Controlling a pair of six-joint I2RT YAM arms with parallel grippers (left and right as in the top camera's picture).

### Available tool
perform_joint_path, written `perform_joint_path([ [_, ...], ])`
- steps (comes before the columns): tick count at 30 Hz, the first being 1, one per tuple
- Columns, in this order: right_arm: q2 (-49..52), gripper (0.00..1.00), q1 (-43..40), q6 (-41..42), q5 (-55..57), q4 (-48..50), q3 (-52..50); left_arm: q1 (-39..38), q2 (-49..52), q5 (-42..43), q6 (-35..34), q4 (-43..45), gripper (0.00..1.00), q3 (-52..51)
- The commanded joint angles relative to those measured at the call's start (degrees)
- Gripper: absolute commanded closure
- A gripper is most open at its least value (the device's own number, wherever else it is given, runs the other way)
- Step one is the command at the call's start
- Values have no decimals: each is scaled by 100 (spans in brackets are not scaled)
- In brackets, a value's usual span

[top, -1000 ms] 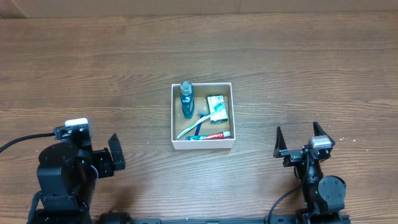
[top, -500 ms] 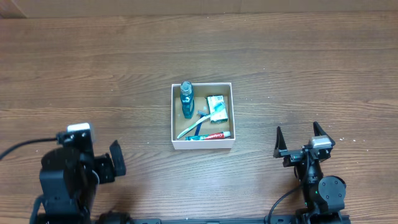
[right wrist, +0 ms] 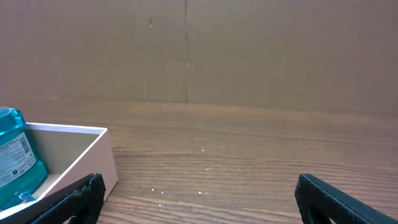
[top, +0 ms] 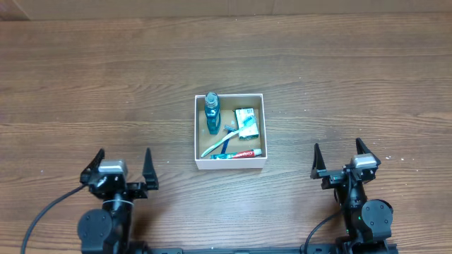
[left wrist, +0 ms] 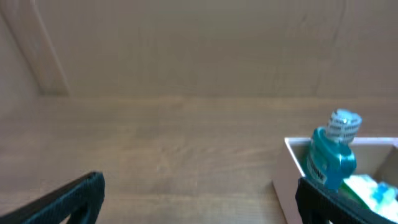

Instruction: Pack container

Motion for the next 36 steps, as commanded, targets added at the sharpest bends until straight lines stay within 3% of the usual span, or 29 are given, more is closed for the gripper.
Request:
perform_joint_path([
  [1,-52,0,-15,0,-11,37,-59,17,-396,192,170,916,0,-767],
  [6,-52,0,-15,0,-11,37,-59,20,-389,210,125,2118,0,-1569],
  [10,-52,0,-15,0,-11,35,-59,20,-389,-4,-208,1327,0,-1582],
  [36,-52,0,-15,0,-11,37,-59,20,-385,-15,-175,1303,0,-1582],
])
